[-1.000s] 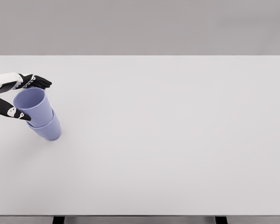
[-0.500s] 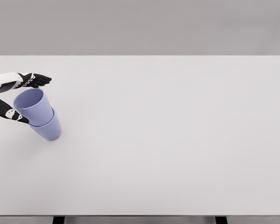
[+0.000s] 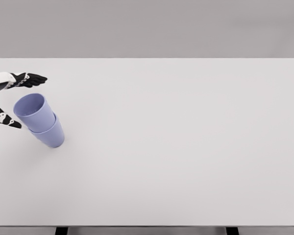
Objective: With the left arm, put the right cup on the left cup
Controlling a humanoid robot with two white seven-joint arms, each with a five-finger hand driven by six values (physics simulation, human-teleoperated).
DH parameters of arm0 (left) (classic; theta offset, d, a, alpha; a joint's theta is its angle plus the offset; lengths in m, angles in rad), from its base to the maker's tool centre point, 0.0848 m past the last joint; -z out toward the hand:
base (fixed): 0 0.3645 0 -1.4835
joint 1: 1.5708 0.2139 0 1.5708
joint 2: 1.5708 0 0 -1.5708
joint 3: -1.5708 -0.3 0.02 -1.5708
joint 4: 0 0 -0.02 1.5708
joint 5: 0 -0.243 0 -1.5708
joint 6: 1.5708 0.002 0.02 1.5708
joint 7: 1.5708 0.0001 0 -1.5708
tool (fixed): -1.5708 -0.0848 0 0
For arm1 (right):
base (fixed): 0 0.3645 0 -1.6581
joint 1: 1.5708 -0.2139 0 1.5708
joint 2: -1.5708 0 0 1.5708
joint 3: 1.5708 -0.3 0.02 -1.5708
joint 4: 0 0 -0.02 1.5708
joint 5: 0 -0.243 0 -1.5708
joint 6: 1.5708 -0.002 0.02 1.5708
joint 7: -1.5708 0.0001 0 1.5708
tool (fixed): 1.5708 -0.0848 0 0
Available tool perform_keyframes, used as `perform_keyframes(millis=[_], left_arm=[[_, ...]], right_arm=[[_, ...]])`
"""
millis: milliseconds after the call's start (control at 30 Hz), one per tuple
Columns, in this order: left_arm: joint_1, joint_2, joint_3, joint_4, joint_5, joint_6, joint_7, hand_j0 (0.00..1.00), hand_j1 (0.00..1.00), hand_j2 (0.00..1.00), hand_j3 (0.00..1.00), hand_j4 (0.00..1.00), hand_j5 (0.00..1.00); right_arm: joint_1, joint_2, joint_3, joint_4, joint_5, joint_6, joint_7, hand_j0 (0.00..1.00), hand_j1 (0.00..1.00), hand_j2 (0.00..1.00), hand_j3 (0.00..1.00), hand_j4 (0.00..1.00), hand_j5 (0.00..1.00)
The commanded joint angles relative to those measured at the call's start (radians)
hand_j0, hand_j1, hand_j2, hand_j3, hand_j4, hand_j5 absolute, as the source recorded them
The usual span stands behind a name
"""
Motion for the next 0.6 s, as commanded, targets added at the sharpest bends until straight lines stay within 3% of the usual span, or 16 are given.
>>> perform_keyframes(millis=[0,367,567], left_arm=[[0.0,0.033,0.016,-0.012,0.007,0.0,0.0,1.0,1.0,1.0,1.0,1.0,1.0],[0.0,0.044,0.105,-0.026,0.009,-0.046,0.0,1.0,1.0,1.0,1.0,1.0,1.0],[-0.012,-0.032,0.138,-0.026,0.007,-0.218,0.0,1.0,1.0,1.0,1.0,1.0,1.0]], right_arm=[[0.0,0.0,0.0,0.0,0.0,0.0,0.0,1.0,1.0,1.0,1.0,1.0,1.0],[0.0,0.0,0.0,0.0,0.0,0.0,0.0,1.0,1.0,1.0,1.0,1.0,1.0],[0.0,0.0,-0.001,0.0,0.0,0.0,0.0,1.0,1.0,1.0,1.0,1.0,1.0]])
